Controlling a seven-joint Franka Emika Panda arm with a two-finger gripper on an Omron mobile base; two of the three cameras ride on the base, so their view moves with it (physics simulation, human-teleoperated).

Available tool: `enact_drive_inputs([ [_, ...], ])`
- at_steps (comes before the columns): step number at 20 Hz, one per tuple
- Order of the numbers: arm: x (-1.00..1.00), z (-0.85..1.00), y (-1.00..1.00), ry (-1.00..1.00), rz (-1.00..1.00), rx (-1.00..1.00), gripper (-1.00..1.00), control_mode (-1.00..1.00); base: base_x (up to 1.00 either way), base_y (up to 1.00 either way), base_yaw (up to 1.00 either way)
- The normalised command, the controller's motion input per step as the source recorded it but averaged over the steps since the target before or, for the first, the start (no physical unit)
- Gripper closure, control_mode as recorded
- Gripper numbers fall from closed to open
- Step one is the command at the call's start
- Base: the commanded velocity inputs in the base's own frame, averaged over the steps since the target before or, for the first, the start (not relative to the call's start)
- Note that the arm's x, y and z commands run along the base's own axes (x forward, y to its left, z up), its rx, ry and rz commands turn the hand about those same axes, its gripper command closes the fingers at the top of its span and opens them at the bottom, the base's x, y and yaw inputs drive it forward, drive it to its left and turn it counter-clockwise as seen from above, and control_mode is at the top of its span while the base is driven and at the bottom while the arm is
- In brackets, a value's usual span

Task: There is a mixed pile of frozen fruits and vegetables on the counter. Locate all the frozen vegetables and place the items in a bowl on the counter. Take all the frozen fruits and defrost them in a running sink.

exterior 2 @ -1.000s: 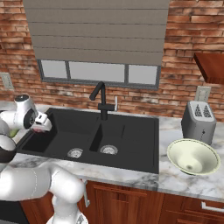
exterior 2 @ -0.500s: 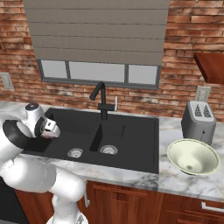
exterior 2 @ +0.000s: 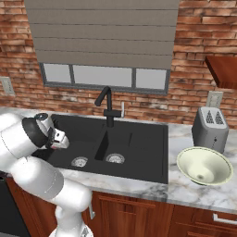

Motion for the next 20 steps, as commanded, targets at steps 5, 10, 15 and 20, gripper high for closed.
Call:
enact_drive_inputs([
  [5,0.10,-0.15,-0.08,0.01,0.00,0.00,1.00,-1.00,0.00,0.00,0.00],
  [10,0.11,-0.17,-0.02,0.00,0.00,0.00,1.00,-1.00,0.00,0.00,0.00],
  [15,0.07,-0.21,0.00,0.00,0.00,0.00,1.00,-1.00,0.00,0.00,0.00],
  [20,0.04,-0.18,-0.02,0.00,0.00,0.00,1.00,-1.00,0.00,0.00,0.00],
])
